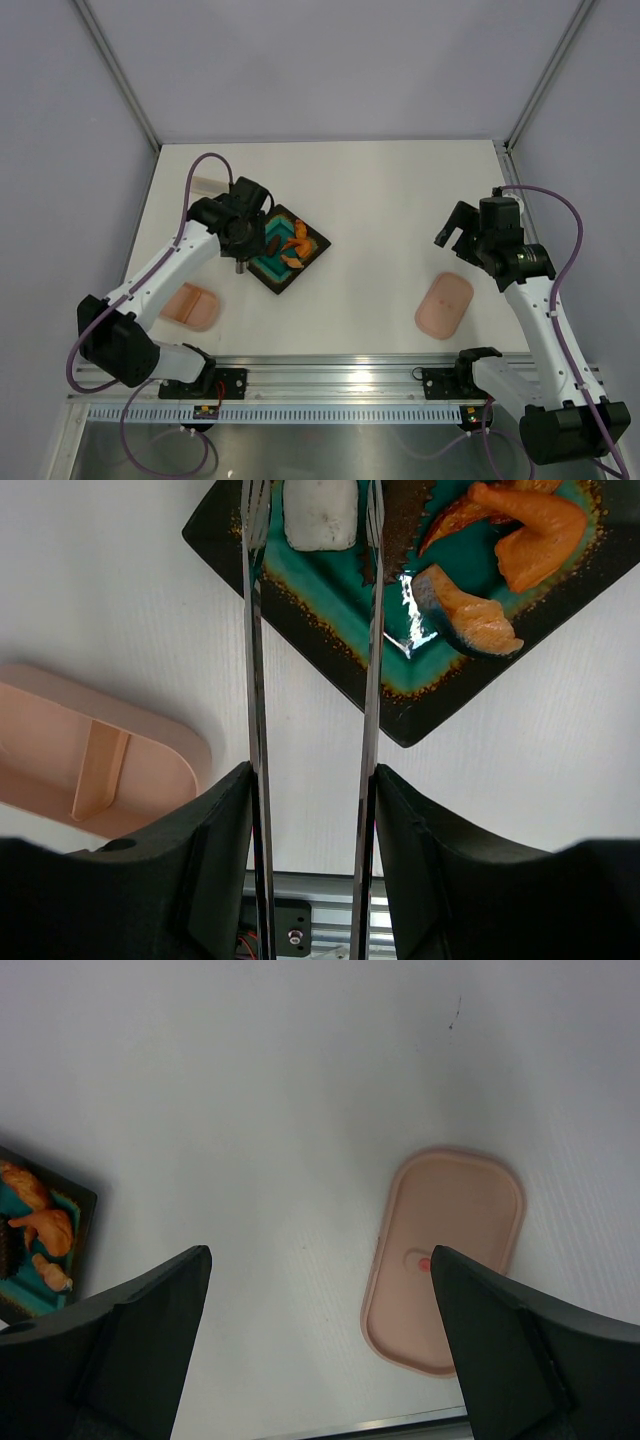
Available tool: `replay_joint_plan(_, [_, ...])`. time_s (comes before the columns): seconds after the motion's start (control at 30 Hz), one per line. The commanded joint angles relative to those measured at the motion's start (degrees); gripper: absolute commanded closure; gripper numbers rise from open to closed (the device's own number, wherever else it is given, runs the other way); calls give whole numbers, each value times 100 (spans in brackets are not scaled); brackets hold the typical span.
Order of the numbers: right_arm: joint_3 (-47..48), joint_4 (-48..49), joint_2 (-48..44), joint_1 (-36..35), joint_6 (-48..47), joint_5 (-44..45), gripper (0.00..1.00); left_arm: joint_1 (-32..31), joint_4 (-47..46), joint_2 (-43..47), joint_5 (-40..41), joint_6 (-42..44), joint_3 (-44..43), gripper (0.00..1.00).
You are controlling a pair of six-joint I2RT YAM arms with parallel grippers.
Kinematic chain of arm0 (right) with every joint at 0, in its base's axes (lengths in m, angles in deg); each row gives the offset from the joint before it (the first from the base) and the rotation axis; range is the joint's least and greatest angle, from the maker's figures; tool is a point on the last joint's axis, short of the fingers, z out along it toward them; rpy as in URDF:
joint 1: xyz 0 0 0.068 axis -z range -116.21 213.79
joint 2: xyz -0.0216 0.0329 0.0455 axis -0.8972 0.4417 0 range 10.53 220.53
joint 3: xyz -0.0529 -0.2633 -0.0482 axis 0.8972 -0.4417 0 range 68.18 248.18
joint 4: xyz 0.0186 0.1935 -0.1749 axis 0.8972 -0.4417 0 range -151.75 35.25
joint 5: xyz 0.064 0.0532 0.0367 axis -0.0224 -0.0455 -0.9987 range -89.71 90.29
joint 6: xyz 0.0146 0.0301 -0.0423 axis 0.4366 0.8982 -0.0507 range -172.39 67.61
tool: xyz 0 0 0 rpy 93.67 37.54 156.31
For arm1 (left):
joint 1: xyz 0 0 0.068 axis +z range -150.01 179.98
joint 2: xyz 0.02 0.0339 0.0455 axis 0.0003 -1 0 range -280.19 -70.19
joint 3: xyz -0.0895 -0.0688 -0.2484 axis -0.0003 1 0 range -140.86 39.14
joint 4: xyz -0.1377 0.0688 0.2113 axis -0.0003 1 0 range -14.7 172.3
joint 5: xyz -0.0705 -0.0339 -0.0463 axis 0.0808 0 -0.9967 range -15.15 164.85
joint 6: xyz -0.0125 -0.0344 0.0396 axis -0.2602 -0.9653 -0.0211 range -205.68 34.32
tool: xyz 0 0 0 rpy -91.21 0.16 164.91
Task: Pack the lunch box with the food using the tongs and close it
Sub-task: Pick up the fake food from the plate.
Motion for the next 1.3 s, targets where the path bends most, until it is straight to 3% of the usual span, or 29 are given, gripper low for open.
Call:
replay_joint_plan(0.0, [36,93,32,9,32,31,1,-27,-286,-40,163,39,77,48])
replay_joint_plan(0.67, [36,128,120,9,32,5,0,-27,-462,-436,268,-84,306,49])
replay_joint_plan(1.07, [53,111,41,9,23,-39,1,-18,206,267,567,-233,-177,100])
replay_joint_plan(1.27, [79,111,32,9,14,-136,1,-18,838,759,1040,-584,-345,100])
